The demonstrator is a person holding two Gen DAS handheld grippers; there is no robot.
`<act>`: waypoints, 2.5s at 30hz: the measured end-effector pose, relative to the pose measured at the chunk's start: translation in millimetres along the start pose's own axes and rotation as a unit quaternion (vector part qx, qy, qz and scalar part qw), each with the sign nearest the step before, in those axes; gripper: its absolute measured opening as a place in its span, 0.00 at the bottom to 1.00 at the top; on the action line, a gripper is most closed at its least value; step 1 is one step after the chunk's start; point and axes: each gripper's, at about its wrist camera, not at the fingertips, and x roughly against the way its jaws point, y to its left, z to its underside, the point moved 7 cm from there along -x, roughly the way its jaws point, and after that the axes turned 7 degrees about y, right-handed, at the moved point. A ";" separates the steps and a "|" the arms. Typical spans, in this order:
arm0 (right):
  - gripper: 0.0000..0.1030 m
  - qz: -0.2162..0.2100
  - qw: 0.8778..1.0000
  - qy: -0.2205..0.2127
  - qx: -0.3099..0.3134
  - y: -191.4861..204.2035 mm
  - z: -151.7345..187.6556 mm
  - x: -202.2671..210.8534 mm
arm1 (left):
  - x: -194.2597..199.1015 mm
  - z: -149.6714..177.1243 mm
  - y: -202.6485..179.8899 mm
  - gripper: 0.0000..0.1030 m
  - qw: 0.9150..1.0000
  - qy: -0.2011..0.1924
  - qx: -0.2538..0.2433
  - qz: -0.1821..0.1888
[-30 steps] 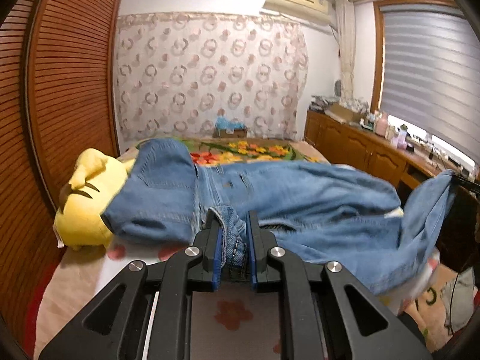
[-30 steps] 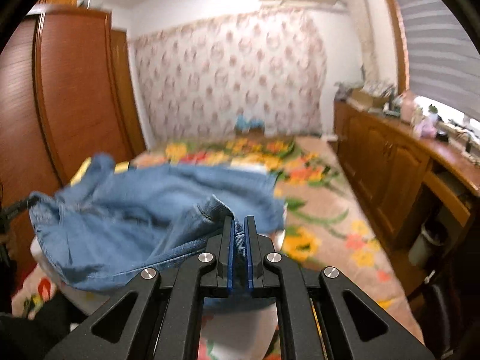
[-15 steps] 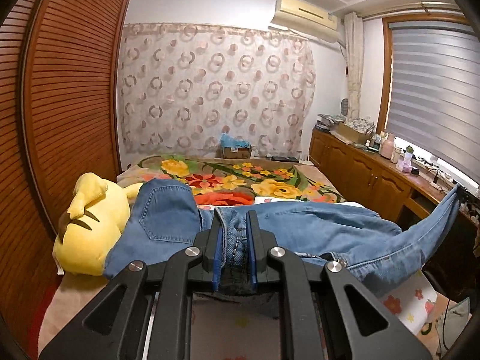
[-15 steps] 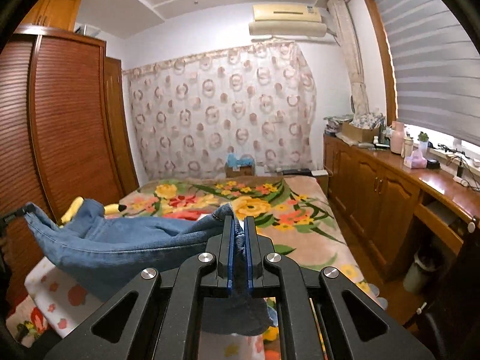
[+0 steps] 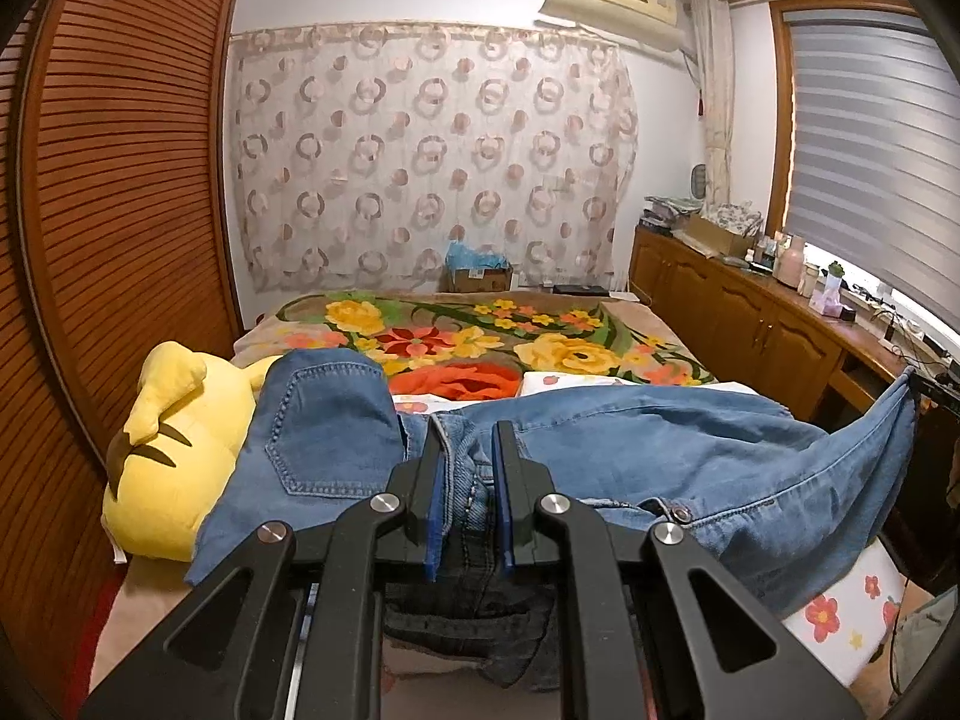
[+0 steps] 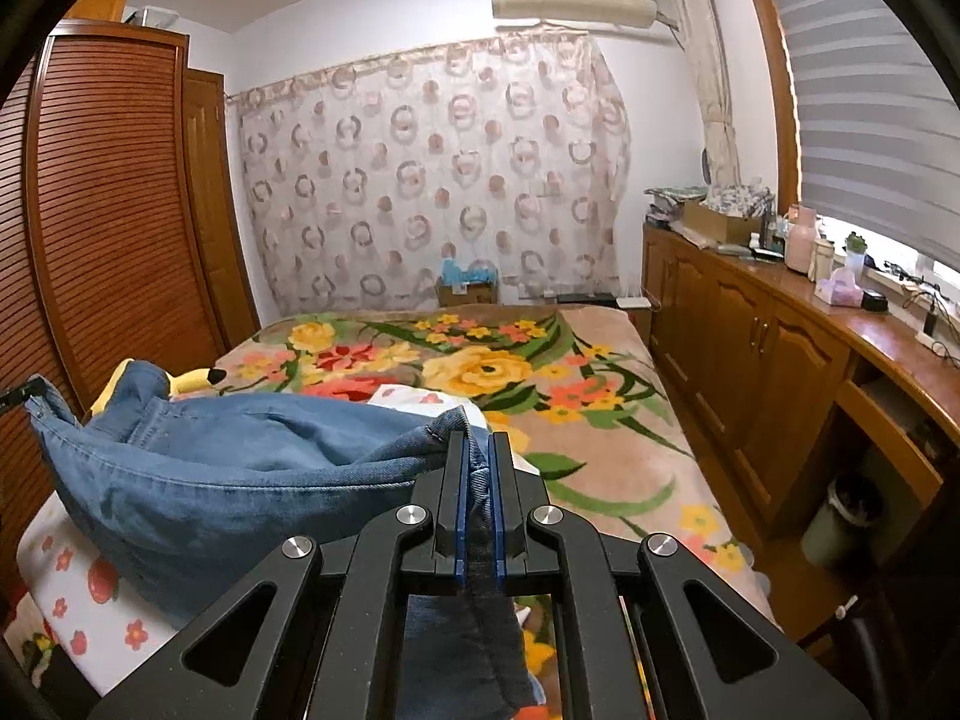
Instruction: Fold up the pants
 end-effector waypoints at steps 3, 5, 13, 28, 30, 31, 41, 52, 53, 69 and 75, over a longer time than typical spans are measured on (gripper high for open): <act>0.06 0.004 1.000 0.006 0.000 0.9 -6.6 -3.4 | -5.2 -4.9 -0.9 0.15 1.000 0.001 -0.005 -0.002; 0.06 0.006 1.000 0.009 0.000 1.8 -9.9 -7.8 | -10.3 -5.1 -0.6 0.15 1.000 0.003 -0.008 -0.002; 0.06 0.020 1.000 0.013 0.004 3.1 -18.9 -19.8 | -26.1 -14.5 1.3 0.15 1.000 0.001 -0.006 0.000; 0.06 0.055 0.998 -0.022 0.013 17.3 -63.5 -41.6 | -77.2 -78.1 7.1 0.15 1.000 -0.024 -0.013 -0.004; 0.06 0.058 0.998 -0.021 0.016 18.8 -64.9 -54.1 | -86.8 -83.0 8.8 0.15 1.000 -0.021 -0.014 -0.007; 0.06 0.060 0.998 -0.020 0.019 20.3 -66.7 -61.2 | -93.8 -84.8 10.6 0.15 1.000 -0.018 -0.013 -0.010; 0.06 0.070 0.997 0.030 0.029 23.0 -66.5 -130.2 | -156.1 -71.5 22.1 0.15 0.999 0.028 -0.009 -0.017; 0.06 0.082 0.994 0.058 0.036 26.0 -93.5 -160.4 | -180.4 -72.0 23.9 0.16 0.998 0.058 -0.021 -0.007; 0.06 0.084 0.994 0.061 0.038 25.3 -90.8 -161.0 | -180.1 -71.1 24.5 0.16 0.998 0.058 -0.022 -0.011; 0.24 0.088 0.991 0.099 0.023 20.6 -106.0 -164.5 | -144.6 -42.1 20.1 0.79 0.998 0.057 -0.015 0.014; 0.39 0.065 0.993 0.095 0.020 34.0 -98.6 -124.7 | -121.1 -15.1 8.8 0.79 0.997 0.064 -0.025 0.021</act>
